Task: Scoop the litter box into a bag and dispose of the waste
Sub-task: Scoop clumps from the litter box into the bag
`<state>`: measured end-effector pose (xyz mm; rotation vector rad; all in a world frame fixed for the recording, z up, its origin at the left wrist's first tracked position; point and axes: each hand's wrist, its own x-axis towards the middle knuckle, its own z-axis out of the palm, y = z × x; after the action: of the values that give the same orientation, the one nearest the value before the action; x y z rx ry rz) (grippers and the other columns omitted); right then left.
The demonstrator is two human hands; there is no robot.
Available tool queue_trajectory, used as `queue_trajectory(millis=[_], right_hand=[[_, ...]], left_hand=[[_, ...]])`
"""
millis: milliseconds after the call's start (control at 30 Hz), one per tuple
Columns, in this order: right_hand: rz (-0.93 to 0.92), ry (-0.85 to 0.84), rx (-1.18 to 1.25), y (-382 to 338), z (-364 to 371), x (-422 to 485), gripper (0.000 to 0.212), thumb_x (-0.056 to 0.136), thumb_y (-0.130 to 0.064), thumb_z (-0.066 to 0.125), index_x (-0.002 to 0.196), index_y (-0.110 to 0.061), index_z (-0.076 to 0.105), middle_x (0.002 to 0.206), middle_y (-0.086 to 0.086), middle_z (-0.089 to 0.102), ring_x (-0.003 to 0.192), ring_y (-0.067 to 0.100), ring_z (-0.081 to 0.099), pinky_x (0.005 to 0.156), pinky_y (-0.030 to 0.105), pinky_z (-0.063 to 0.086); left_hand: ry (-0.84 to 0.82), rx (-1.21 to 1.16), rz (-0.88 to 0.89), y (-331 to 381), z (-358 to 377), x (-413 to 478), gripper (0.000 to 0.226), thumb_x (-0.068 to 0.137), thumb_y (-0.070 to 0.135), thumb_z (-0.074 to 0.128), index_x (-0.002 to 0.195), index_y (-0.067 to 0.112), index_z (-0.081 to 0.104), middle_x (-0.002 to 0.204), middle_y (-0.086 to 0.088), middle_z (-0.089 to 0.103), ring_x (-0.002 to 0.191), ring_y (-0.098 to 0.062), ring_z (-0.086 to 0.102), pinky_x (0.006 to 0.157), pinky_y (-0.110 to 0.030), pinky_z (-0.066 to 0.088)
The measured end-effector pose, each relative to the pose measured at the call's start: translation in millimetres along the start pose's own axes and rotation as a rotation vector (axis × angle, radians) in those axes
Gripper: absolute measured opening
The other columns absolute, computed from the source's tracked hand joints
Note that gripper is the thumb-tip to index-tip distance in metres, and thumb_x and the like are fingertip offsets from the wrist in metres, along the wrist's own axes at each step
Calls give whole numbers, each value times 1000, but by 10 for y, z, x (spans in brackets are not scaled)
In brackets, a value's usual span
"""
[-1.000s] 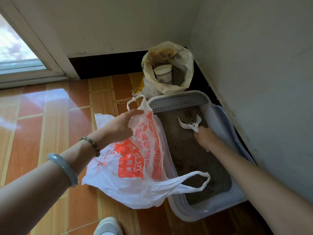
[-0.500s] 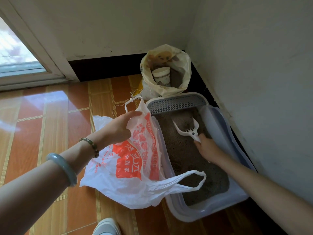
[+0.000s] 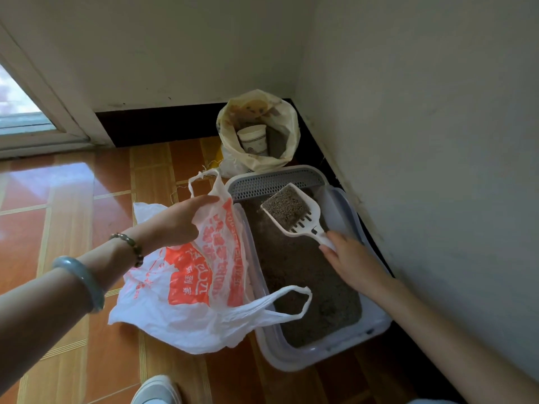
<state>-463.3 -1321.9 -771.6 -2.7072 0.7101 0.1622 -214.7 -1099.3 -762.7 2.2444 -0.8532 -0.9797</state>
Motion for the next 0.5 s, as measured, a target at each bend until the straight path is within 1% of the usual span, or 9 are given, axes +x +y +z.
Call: queue_trajectory(millis=[133,233,333,500], right_hand=[[7,2,18,7,-10,-21,26,97,-31,42,115,-15,50,88,1,57,72,14,54,61,29,45],[6,24,28,35,-14,-29,25,96,-31,43,109,-12,53,81,2,57,68,17,54,59,33,43],[17,27,73,52,-38,-33,24,96,-30,44,105,-10,54,77,3,56,65,18,54,58,35,42],[19,14,45,51,-58,-24,26,96,-31,43,113,-13,53,82,3,57,69,17,55,61,35,46]], left_hand=[[-2,38,13,31,32,11,79,81,-17,49,140,34,35,133,-7,48,98,-21,56,60,-32,58],[-11,45,32,57,39,5,80,80,-19,48,141,32,35,134,-8,48,99,-23,58,63,-40,60],[-15,54,44,48,29,5,80,80,-19,48,141,31,35,135,-9,48,100,-26,60,63,-45,59],[-11,34,33,24,14,-7,80,80,-19,49,141,32,36,134,-8,48,99,-23,58,61,-41,60]])
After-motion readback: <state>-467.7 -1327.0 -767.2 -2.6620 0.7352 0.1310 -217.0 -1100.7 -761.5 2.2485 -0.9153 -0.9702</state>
